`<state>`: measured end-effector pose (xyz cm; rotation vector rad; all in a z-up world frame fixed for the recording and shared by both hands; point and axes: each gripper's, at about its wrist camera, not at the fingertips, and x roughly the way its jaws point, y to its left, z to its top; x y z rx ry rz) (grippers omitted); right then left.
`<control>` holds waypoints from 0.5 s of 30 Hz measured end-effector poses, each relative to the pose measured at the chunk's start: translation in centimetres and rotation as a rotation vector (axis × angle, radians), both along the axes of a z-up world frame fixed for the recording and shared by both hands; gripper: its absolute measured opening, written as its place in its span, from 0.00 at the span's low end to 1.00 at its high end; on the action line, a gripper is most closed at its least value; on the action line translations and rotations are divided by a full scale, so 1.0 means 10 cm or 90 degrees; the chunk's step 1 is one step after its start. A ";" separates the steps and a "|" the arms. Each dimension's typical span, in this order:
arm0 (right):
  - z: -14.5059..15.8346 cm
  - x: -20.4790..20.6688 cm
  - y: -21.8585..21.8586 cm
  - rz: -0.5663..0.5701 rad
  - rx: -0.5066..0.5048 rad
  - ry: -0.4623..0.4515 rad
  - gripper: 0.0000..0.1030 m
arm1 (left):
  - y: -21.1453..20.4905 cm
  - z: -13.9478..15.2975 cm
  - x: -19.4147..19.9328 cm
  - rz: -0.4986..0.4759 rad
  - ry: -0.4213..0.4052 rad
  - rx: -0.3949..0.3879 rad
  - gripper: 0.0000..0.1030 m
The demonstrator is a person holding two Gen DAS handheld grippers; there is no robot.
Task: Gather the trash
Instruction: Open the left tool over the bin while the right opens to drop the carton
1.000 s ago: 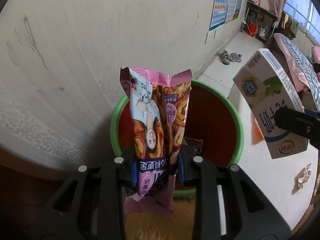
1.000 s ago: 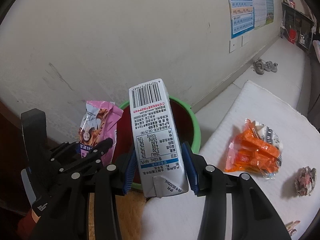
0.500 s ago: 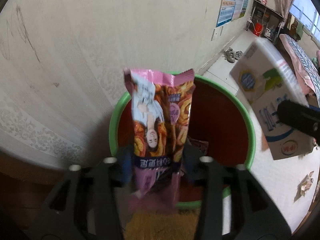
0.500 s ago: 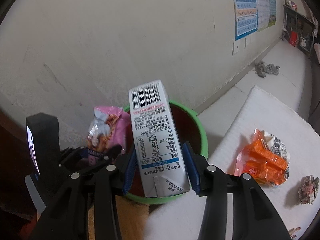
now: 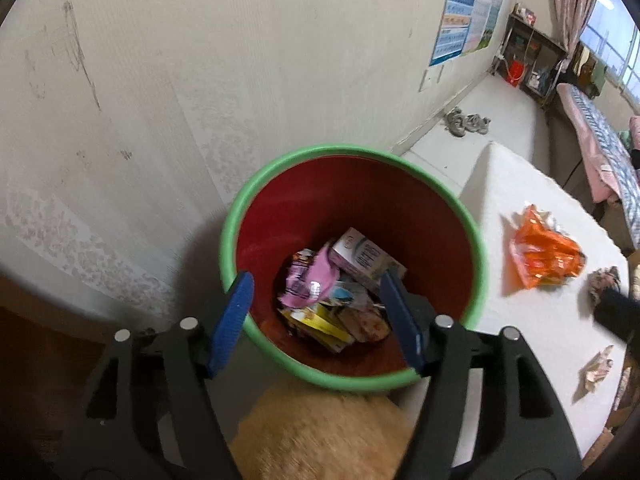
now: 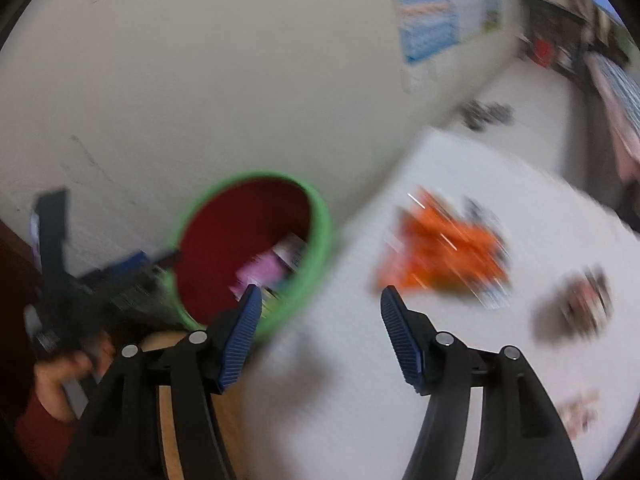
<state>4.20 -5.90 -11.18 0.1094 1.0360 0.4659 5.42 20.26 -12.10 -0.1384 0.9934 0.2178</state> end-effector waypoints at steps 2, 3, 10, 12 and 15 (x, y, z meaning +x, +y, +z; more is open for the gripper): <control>-0.15 -0.18 -0.37 -0.045 -0.017 0.024 0.61 | -0.11 0.01 -0.06 -0.015 0.002 0.001 0.62; -0.21 -0.25 -0.56 -0.069 -0.022 0.035 0.61 | -0.19 0.01 -0.09 -0.025 0.004 0.002 0.62; -0.30 -0.08 -1.73 -0.225 -0.094 0.022 0.75 | -0.72 -0.08 -0.26 -0.075 0.028 -0.013 0.64; -0.31 0.12 -1.83 -0.237 -0.101 0.016 0.77 | -0.89 -0.11 -0.31 -0.095 0.041 -0.019 0.64; -0.43 0.45 -1.83 -0.226 -0.134 0.019 0.77 | -1.16 -0.11 -0.36 -0.132 0.049 -0.014 0.66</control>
